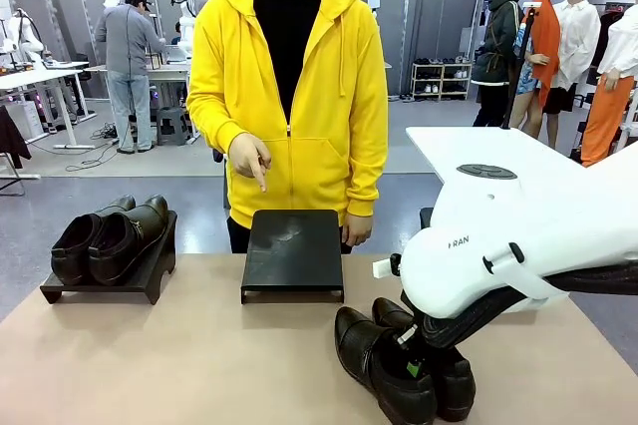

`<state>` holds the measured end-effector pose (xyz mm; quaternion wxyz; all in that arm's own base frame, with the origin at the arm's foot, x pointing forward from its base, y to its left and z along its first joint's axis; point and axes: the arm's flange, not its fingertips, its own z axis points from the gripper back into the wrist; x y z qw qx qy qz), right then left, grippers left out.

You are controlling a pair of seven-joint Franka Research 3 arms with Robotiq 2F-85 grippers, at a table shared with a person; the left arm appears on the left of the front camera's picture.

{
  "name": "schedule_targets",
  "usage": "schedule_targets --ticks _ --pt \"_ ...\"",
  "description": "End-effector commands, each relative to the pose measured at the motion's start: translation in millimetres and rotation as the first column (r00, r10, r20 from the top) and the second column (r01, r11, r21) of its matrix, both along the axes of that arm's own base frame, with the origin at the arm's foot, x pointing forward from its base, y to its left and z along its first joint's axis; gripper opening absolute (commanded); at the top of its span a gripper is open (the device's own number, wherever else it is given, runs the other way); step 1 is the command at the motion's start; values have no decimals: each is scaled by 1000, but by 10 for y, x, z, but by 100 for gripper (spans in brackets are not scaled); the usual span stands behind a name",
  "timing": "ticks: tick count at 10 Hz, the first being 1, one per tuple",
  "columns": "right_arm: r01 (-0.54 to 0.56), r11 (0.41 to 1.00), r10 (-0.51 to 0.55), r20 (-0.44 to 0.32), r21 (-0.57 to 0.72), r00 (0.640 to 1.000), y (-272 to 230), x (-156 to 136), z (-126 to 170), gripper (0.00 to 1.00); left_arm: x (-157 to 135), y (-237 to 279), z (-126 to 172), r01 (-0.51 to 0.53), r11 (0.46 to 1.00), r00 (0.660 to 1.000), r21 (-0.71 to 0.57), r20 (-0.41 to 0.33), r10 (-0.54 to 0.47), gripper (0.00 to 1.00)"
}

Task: Place the shoes on the stand as instructed by the person.
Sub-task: Pick up another pair of Shoes and place it on the Shoes Stand indicated by the person.

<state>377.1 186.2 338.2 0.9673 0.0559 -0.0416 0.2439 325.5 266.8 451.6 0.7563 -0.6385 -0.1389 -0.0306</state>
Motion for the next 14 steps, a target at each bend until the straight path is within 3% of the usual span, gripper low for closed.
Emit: schedule_targets --ticks 1,3,6,8,11,14 --pt "33 999 -33 19 -9 999 5 -57 9 0 -21 -31 4 -8 1000 1000 -1 15 8 100" --pt "36 999 -36 53 5 998 -38 -73 244 0 -21 -31 4 -8 1000 1000 -1 15 8 100" --pt "18 997 -27 114 78 993 -7 -59 940 0 -21 -31 4 -8 1000 1000 -1 15 8 100" --pt "22 994 -37 136 112 990 58 3 1216 0 -21 -31 4 -8 1000 1000 -1 15 8 100" --pt "40 986 -67 162 163 985 211 117 1420 0 -21 -31 4 -8 1000 1000 -1 15 8 100" --pt "29 984 -55 147 178 988 199 128 1424 0 -21 -31 4 -8 1000 1000 -1 15 8 100"
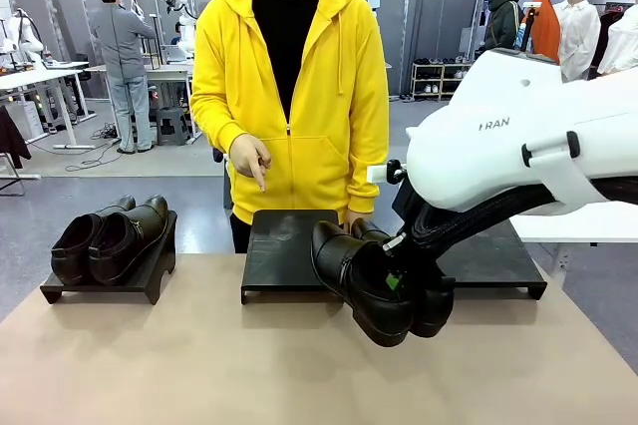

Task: Place the shoes on the stand as instructed by the person.
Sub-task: Pick up another pair of Shoes and place it on the Shoes Stand indicated by the person.

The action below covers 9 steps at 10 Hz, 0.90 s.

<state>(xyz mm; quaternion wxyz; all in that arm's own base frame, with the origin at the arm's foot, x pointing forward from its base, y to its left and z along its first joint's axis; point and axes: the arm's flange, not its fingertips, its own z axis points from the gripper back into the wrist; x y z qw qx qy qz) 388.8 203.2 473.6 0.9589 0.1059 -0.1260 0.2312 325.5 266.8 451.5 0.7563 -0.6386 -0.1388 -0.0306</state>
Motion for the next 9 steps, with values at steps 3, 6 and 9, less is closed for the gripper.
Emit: schedule_targets --ticks 3,6,9 --pt "-2 1000 2 7 -4 1000 -6 -6 20 0 -21 -31 5 -8 1000 1000 0 16 8 100" --pt "-2 1000 2 -12 -10 1000 -12 -15 -66 7 -21 -31 5 -8 1000 1000 0 16 8 100" --pt "144 986 -155 137 88 978 439 265 195 7 -21 -31 5 -8 1000 1000 0 16 8 100"
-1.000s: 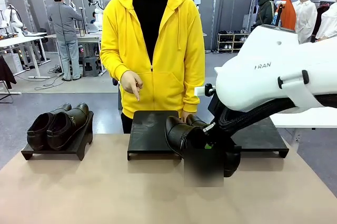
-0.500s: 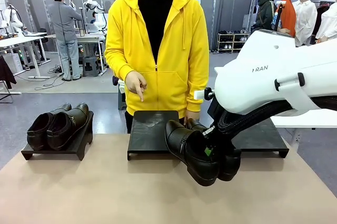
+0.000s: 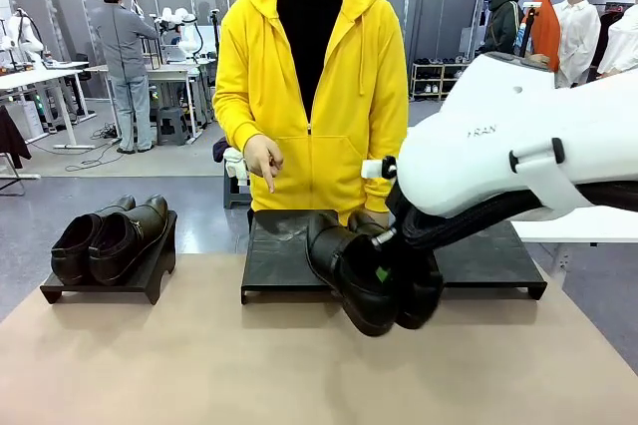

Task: Place the shoes on the stand as instructed by the person.
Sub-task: Pick up another pair of Shoes and place it on the Shoes Stand indicated by the person.

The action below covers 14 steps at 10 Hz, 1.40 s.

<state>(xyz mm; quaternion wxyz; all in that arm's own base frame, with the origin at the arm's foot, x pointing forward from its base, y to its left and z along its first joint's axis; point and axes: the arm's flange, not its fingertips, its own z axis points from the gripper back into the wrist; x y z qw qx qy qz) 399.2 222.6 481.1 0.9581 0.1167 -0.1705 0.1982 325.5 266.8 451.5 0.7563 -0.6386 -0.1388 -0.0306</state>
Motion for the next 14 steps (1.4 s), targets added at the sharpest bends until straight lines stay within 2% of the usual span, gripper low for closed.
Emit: schedule_targets --ticks 1,5,9,11,12,14 --pt "103 993 -107 70 55 992 364 252 212 7 -20 -31 5 -8 1000 1000 0 16 8 100" --pt "284 954 -290 55 97 955 885 708 310 7 -20 -31 5 -8 1000 1000 0 16 8 100" --pt "412 909 -416 121 62 901 1410 1135 236 7 -20 -31 5 -8 1000 1000 0 16 8 100" --pt "419 907 -422 142 52 895 1623 1313 136 7 -20 -31 5 -8 1000 1000 0 16 8 100" --pt "404 914 -404 137 29 904 1718 1373 57 7 -20 -31 5 -8 1000 1000 0 16 8 100" --pt "400 917 -392 194 0 899 1898 1486 -77 7 -20 -31 5 -8 1000 1000 0 16 8 100"
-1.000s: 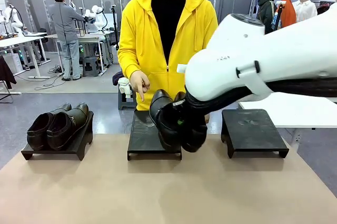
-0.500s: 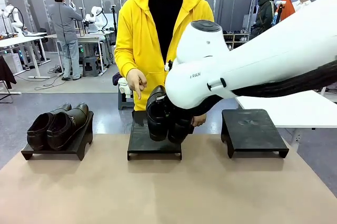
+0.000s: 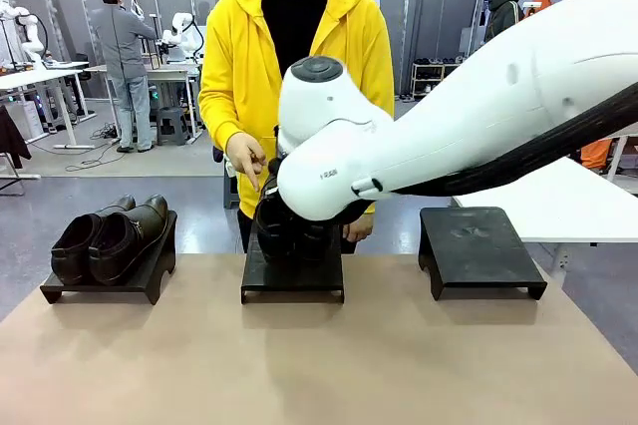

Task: Place the shoes on the stand as instructed by the person.
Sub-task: Pick up another pair of Shoes and place it on the Shoes Stand indicated by the person.

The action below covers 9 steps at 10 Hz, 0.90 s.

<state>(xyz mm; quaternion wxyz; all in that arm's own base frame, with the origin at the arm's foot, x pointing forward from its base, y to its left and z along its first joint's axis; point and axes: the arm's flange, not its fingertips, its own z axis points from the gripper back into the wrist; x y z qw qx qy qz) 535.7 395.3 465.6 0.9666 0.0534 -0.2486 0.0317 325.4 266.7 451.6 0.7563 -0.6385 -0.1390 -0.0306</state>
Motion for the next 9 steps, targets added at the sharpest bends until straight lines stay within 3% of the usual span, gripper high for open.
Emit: schedule_targets --ticks 1,9 --pt "49 998 -47 89 -26 995 228 192 -2 7 -19 -31 4 -8 1000 1000 -1 15 8 100" --pt "114 991 -108 88 -66 990 274 302 -389 7 -19 -31 4 -8 1000 1000 -1 15 8 100"
